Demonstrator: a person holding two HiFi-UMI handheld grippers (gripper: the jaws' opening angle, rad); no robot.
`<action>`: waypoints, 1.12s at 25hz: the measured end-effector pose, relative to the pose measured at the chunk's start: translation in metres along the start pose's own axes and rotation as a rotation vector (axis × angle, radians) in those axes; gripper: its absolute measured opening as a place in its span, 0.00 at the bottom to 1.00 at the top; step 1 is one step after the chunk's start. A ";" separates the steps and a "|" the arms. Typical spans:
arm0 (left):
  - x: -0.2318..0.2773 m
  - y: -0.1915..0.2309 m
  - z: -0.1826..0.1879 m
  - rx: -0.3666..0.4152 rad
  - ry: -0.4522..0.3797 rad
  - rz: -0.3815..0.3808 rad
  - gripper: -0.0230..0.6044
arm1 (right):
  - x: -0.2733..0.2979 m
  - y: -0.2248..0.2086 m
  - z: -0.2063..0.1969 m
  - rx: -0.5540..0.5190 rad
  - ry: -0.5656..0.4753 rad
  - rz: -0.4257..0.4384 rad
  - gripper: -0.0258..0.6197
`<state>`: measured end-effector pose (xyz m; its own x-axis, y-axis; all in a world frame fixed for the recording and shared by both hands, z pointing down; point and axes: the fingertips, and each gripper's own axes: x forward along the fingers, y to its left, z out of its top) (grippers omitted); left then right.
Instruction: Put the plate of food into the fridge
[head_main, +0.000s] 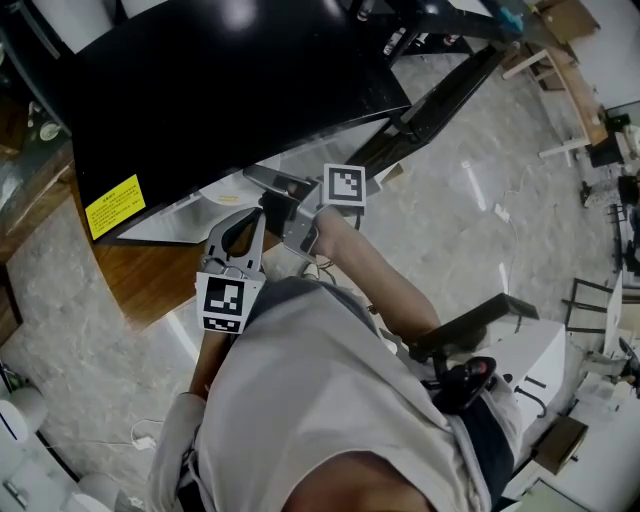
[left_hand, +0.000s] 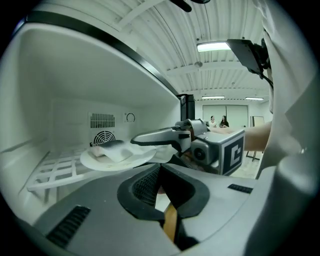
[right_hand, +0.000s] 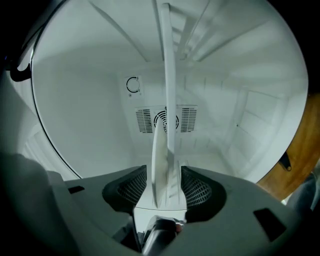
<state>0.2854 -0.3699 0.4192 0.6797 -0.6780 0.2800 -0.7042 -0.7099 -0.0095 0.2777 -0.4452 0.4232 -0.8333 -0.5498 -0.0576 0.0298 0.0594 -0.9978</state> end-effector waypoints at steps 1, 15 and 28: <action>0.001 0.000 0.003 -0.008 -0.010 -0.001 0.07 | 0.001 0.001 0.000 -0.002 0.007 0.000 0.35; 0.016 0.052 0.033 -0.051 -0.100 0.157 0.07 | -0.045 0.013 -0.019 -0.867 0.020 -0.216 0.09; 0.004 0.069 0.026 -0.068 -0.088 0.252 0.07 | 0.012 0.031 -0.003 -1.402 0.008 -0.375 0.08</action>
<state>0.2453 -0.4266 0.3950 0.4947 -0.8474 0.1928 -0.8633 -0.5047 -0.0032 0.2673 -0.4475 0.3915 -0.6736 -0.7118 0.1990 -0.7366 0.6686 -0.1016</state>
